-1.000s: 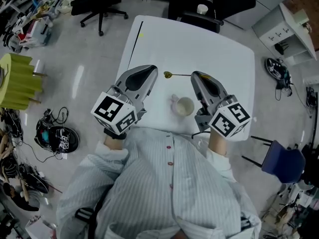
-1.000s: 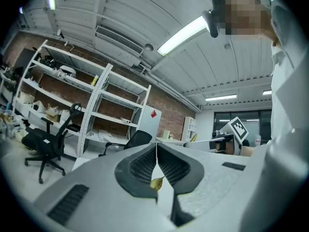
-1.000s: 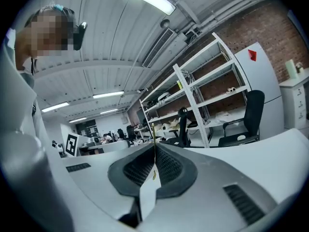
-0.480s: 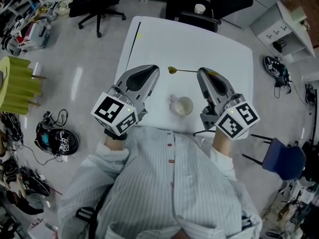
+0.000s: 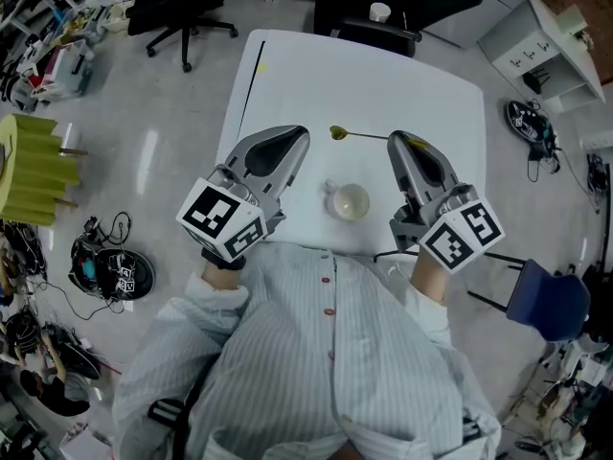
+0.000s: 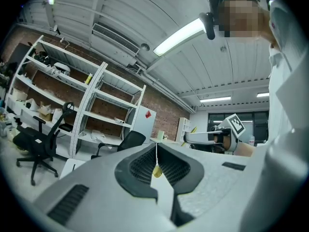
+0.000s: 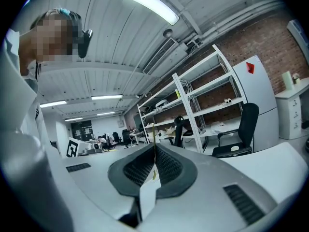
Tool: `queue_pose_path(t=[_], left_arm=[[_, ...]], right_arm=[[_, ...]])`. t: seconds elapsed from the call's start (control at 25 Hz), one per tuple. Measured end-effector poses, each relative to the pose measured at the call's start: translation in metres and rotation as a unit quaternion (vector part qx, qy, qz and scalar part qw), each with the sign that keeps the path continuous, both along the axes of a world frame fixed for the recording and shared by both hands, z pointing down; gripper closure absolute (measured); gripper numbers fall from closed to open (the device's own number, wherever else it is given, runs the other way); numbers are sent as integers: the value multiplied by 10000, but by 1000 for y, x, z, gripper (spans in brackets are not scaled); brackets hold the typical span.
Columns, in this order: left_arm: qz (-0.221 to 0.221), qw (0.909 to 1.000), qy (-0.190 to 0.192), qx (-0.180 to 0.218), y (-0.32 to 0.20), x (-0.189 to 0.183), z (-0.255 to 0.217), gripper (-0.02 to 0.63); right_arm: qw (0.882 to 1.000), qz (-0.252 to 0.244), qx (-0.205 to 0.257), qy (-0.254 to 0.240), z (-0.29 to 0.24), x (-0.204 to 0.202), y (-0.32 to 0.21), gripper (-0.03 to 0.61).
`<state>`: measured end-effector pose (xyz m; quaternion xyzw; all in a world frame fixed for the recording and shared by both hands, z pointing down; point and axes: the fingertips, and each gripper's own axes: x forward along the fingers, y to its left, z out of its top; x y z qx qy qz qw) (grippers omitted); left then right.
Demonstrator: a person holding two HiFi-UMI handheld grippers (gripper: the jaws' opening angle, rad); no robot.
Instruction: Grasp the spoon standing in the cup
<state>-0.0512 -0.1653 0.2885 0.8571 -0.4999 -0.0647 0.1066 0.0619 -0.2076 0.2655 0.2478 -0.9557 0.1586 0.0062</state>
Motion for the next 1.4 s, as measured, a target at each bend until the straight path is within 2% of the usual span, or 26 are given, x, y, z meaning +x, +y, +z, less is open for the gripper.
queue_pose_path(t=[0.68,1.12,1.4], left_arm=[[175,9998,-25,-33,-1,21,3,600],[677,9973,-281,-24,7,38,3,600],[824,9961,-305,51,10,44,0,600]], right_arm=[[10000,29,-10,-59,1,17,1,566],[10000,-30,-7,-86,1,21,3,566],[9999,-47,-58,-71,6,26,6,567]])
